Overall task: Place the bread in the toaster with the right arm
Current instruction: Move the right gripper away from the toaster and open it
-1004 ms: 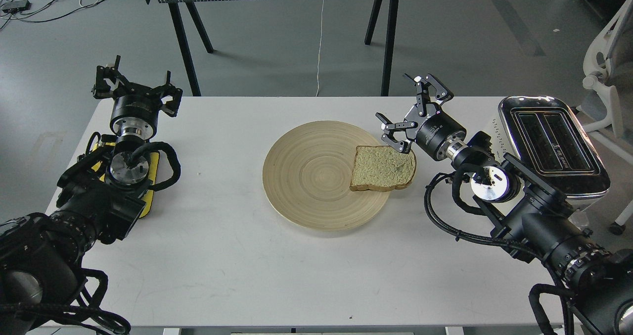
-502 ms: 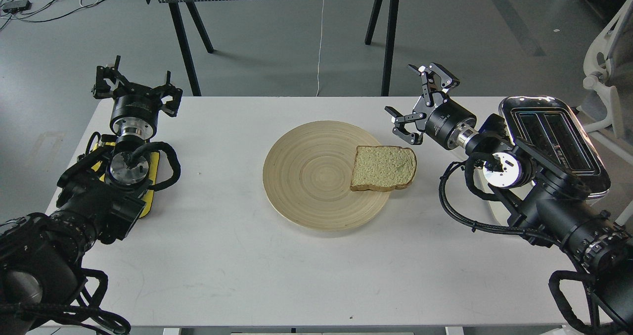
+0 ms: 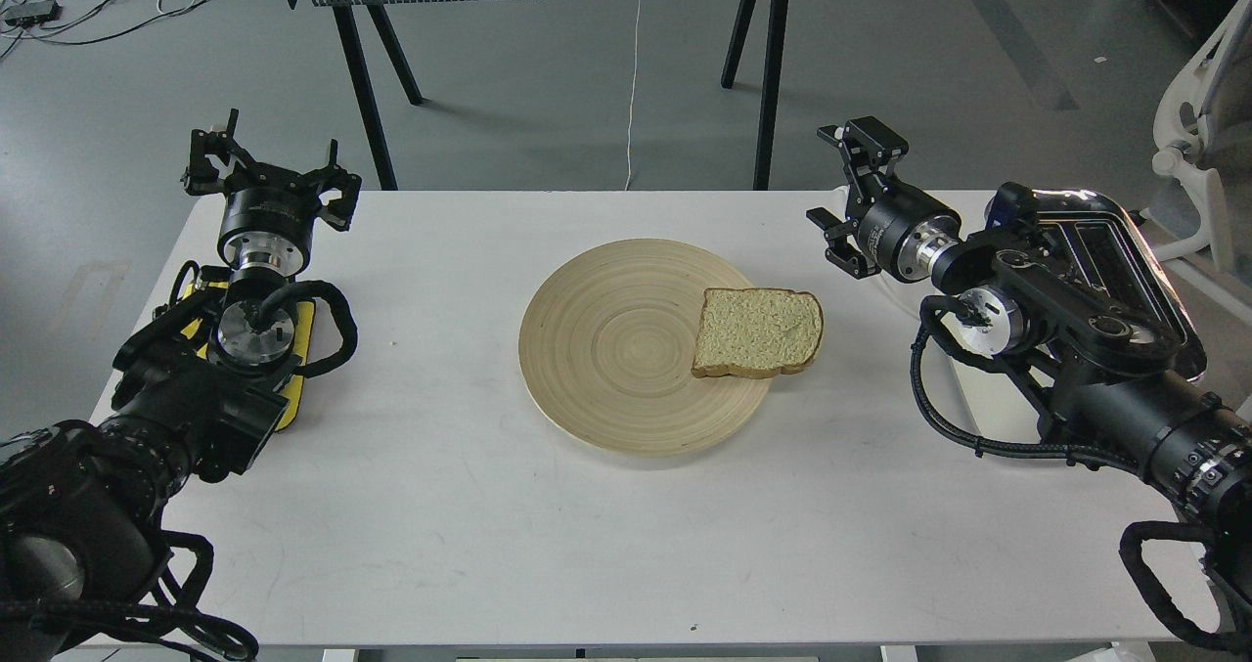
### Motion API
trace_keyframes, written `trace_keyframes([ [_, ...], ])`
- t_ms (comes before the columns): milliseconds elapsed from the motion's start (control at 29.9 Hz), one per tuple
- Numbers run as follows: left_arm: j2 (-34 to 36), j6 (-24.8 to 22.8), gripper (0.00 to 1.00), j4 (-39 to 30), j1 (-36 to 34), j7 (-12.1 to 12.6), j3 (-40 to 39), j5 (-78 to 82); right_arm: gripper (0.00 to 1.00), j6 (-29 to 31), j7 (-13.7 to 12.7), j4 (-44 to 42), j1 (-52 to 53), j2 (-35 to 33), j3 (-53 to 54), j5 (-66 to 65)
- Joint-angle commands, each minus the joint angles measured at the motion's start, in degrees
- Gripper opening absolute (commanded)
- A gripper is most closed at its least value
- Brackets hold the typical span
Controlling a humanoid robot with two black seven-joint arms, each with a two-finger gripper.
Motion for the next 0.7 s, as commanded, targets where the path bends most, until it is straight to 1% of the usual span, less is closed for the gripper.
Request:
trace_keyframes([
  [0,0.0,0.0,1.00,0.0,0.0,0.0,0.0,0.0,1.00,-5.9,0.0,1.5,-0.6,-0.8,-3.6,-4.4],
  [134,0.0,0.0,1.00,0.0,0.0,0.0,0.0,0.0,1.00,-11.7,0.2,1.6,-0.7,-0.6,-8.7,-5.4],
  [335,0.0,0.0,1.00,0.0,0.0,0.0,0.0,0.0,0.99,-18.5,0.5,1.9,-0.7,-0.3,-14.0,-5.5],
  [435,0.0,0.0,1.00,0.0,0.0,0.0,0.0,0.0,0.99,-20.1,0.5,1.9,-0.7,-0.3,-17.2,-5.5],
  [669,0.0,0.0,1.00,0.0,0.0,0.0,0.0,0.0,0.99,-21.3,0.5,1.7,-1.1,-0.2,-21.8,-5.6],
])
